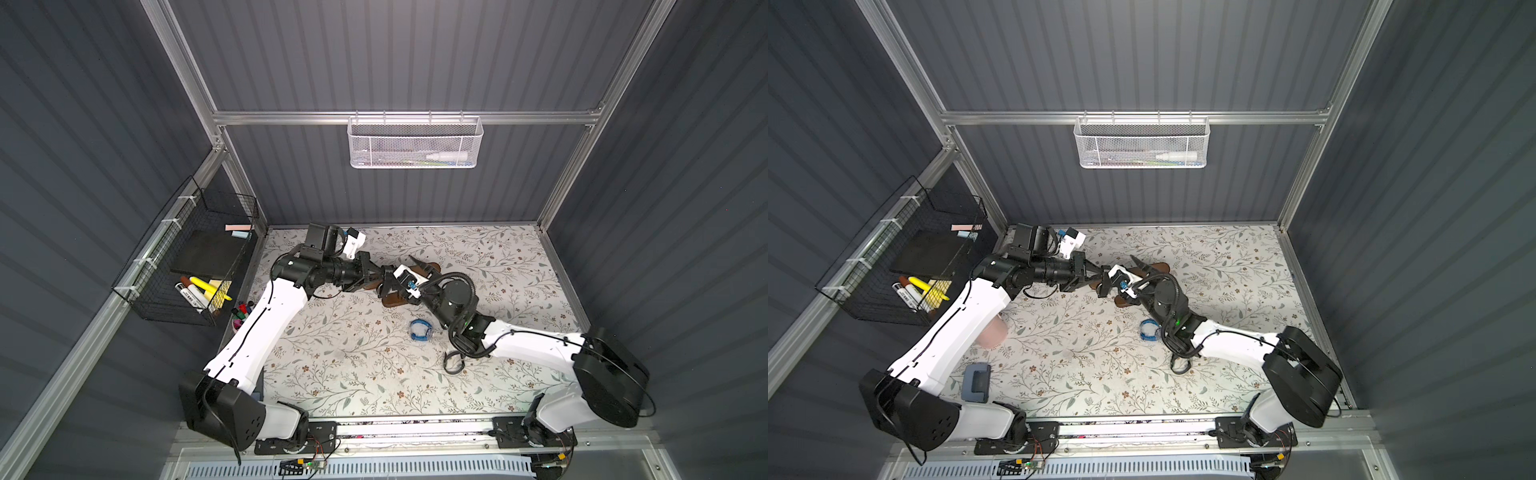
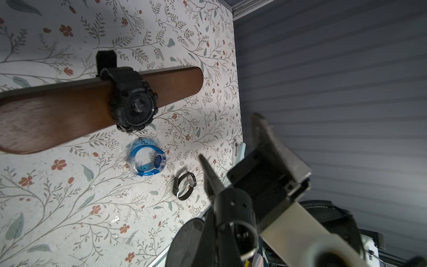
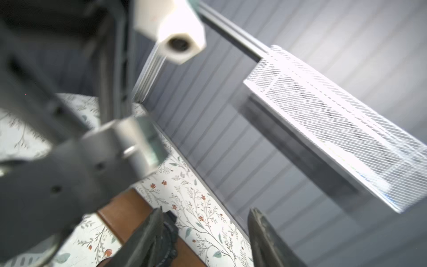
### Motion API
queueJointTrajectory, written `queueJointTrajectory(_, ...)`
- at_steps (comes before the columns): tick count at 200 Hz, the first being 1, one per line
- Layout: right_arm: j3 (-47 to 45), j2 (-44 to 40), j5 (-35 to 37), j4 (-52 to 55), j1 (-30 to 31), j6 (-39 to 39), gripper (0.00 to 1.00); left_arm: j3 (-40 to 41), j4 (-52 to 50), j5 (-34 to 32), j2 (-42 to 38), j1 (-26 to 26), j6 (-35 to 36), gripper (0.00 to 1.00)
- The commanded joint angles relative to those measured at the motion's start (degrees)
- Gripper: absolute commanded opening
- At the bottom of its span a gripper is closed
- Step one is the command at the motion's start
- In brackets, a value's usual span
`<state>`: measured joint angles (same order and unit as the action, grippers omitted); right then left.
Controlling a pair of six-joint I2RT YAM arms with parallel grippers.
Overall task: Place watch on stand
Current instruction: Pick up the watch at the center of the board.
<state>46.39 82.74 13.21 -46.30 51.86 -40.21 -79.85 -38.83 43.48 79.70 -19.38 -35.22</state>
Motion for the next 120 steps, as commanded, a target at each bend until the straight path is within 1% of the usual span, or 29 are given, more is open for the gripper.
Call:
queueJointTrajectory(1,1.8,-4.8,0.4,6.9,-0.1,4.6,0.62,0.0,0.6,-0.7,0.7,0.4,1.6,0.00)
queueJointTrajectory(10,2.8,-5.4,-0.7,10.4,0.0,5.3,0.62,0.3,1.1,-0.6,0.7,0.5,1.4,0.00)
queueJointTrajectory(18,3.2,-5.1,-1.1,11.4,-0.2,5.0,0.60,0.4,1.5,-0.5,0.7,0.6,1.1,0.00)
queueJointTrajectory(42,2.2,-3.0,-2.0,8.6,-0.2,2.3,0.57,0.4,2.2,0.4,0.5,1.5,0.4,0.00)
queueJointTrajectory(73,3.2,0.1,-2.1,6.5,-0.2,0.9,0.55,0.6,3.7,2.7,0.2,2.1,-0.9,0.00)
queueJointTrajectory(120,3.6,0.1,-5.8,6.1,-0.2,1.0,0.55,1.0,3.5,2.5,0.2,2.5,-0.6,0.00)
